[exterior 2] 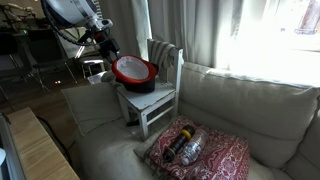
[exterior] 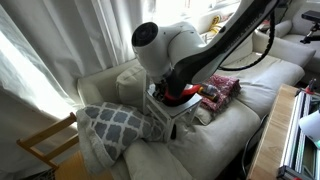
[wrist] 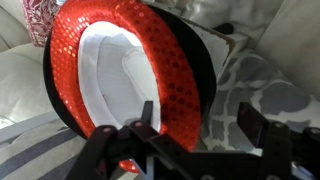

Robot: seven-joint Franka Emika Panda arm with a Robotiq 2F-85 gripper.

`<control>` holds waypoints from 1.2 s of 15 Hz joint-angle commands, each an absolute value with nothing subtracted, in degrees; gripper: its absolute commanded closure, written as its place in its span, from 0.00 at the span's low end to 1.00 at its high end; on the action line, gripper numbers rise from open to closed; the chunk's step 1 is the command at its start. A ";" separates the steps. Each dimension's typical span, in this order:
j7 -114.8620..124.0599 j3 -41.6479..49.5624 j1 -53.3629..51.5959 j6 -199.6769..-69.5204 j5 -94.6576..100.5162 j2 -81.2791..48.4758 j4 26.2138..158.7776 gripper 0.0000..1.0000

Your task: Remove the hats on the chair's ears starting with the black hat and place them on the chair's seat

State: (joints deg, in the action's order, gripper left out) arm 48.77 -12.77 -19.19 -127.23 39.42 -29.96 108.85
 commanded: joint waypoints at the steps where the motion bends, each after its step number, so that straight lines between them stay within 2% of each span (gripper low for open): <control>1: 44.38 -11.13 -19.14 -128.26 32.22 -27.58 108.38 0.00; 10: 26.41 -8.54 -11.83 -128.07 9.89 -12.21 108.70 0.00; 18: 16.14 -5.89 -7.48 -114.05 3.56 -1.45 105.34 0.00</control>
